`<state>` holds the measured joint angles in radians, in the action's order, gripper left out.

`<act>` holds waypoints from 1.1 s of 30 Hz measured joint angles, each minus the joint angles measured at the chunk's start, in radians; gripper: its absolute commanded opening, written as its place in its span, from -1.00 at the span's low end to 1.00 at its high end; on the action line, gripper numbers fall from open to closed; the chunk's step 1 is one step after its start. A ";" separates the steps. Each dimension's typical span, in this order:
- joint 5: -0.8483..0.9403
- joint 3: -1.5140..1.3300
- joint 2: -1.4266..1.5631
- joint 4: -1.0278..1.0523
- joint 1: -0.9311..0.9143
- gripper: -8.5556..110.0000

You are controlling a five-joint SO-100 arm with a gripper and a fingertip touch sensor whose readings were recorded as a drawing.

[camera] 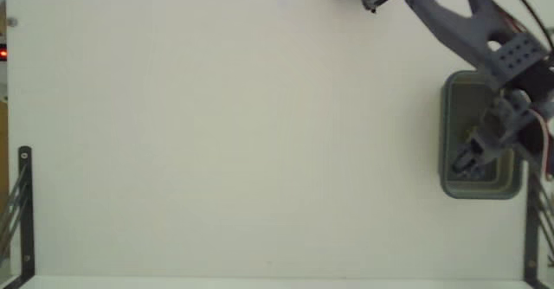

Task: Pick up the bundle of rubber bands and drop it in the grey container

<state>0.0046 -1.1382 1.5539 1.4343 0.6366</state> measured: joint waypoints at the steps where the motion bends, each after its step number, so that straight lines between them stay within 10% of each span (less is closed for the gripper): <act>1: 0.000 0.000 0.000 0.000 0.000 1.00; 33: 0.000 -0.037 0.021 0.000 -0.003 1.00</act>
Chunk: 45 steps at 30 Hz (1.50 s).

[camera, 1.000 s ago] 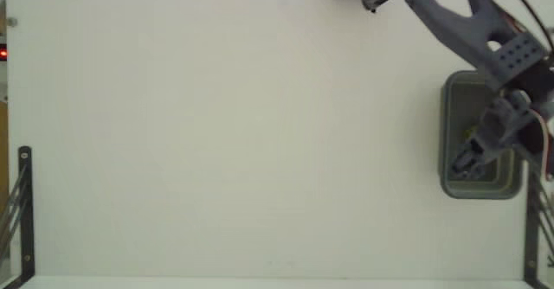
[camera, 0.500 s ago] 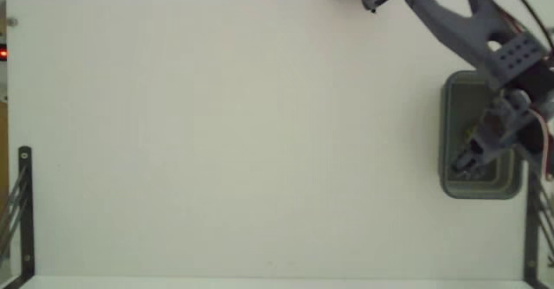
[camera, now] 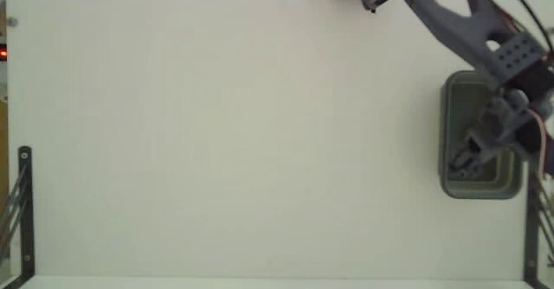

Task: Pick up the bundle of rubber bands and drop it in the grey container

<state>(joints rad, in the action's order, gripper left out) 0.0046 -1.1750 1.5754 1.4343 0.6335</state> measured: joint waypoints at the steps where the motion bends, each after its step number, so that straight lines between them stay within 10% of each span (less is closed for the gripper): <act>1: 0.000 -0.008 0.003 0.000 0.000 1.00; 45: -0.002 -0.546 0.560 -0.006 -0.408 1.00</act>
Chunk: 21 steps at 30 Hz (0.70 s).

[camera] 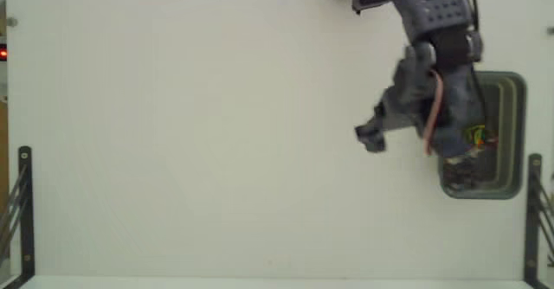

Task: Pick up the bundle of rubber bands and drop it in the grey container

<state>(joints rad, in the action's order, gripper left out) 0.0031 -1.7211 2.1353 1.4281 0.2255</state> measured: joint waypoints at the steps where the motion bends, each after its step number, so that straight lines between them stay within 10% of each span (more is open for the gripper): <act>1: 0.000 -0.008 0.012 0.000 -0.006 1.00; 21: 0.002 -0.221 0.247 0.000 -0.179 1.00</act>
<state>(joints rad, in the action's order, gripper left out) 0.0046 -1.9420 2.3823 1.4281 0.0460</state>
